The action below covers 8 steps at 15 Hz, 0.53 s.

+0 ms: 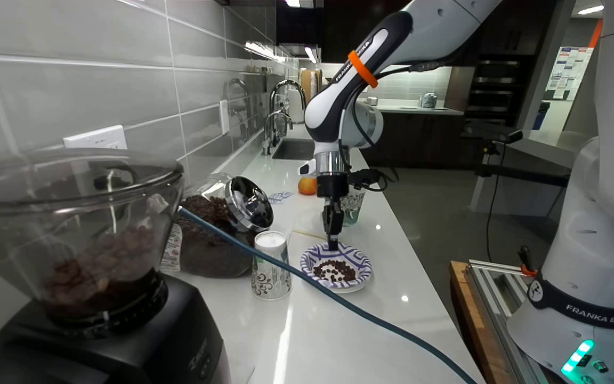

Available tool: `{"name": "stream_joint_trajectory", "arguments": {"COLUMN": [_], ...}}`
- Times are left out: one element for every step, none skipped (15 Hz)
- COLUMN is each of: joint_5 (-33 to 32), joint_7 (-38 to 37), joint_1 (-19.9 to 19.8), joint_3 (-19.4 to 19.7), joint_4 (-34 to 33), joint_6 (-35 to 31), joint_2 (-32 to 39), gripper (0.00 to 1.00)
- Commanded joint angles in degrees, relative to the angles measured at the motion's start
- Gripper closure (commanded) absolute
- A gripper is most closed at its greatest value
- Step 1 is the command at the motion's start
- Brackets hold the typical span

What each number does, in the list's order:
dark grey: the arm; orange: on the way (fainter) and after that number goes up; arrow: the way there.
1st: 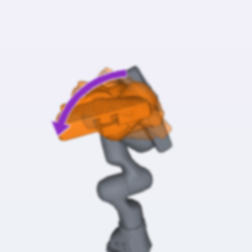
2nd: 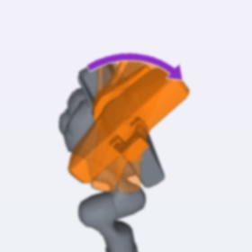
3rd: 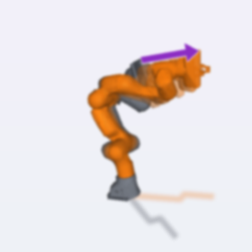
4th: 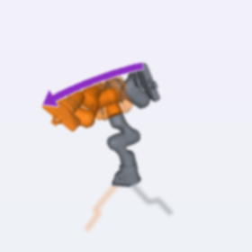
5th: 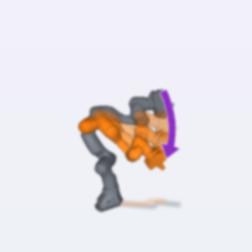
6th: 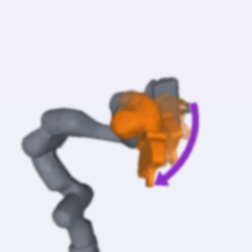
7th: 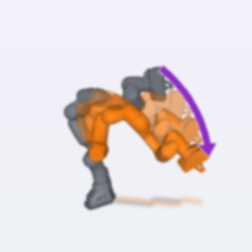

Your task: Pour the contents on the plate onto the other plate

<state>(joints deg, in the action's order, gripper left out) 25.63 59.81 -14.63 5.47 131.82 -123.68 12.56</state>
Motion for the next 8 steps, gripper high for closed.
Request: {"name": "stream_joint_trajectory", "arguments": {"joint_5": [-0.1,0.0,0.0,-0.2,-0.1,0.0,0.1,0.9], "joint_7": [0.0,0.2,0.9,1.3,1.5,1.9,2.1,2.8], "joint_1": [0.0,0.0,0.0,0.1,0.1,0.1,0.1,0.0], "joint_3": [0.2,0.2,0.1,0.1,0.2,0.3,0.4,0.4], "joint_4": [0.6,0.7,0.9,1.3,1.5,1.5,1.6,1.8], "joint_6": [0.9,1.3,1.1,1.3,1.6,1.9,2.3,3.1], "joint_2": [-1.1,-1.5,-2.1,-3.1,-3.7,-4.3,-5.0,-5.9], "gripper": [0.99,0.99,0.99,0.99,0.99,0.99,0.99,0.99]}}
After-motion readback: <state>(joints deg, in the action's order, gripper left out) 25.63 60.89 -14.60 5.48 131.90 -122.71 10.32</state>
